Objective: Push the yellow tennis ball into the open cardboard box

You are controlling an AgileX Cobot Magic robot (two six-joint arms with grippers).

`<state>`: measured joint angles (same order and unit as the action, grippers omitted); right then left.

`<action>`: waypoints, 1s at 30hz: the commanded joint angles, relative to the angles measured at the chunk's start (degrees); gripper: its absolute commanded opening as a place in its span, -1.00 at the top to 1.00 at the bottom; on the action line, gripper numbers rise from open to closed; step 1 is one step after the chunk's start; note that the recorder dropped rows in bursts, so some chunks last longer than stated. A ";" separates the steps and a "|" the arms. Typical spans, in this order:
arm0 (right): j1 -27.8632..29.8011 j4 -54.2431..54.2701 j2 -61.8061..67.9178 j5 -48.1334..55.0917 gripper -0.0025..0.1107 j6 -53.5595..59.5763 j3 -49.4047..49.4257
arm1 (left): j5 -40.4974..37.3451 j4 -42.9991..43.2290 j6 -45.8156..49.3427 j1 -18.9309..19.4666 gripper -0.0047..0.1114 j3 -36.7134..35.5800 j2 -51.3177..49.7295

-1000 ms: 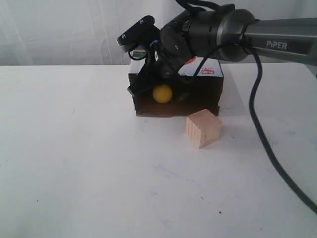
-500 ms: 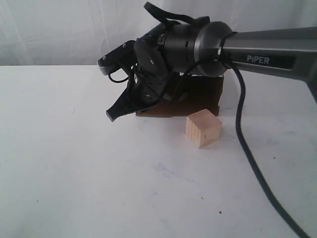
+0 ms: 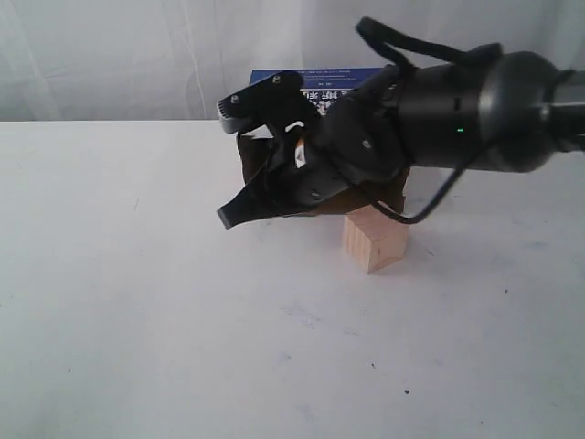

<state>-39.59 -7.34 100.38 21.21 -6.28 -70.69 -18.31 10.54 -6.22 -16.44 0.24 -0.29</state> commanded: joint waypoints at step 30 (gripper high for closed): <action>6.82 1.56 -61.42 -22.56 0.96 -1.70 60.29 | -0.59 0.18 0.13 -0.29 0.92 -0.24 0.29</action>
<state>-34.15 -6.45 42.07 -0.96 -7.67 -13.08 -18.31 10.54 -6.22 -16.44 0.24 -0.29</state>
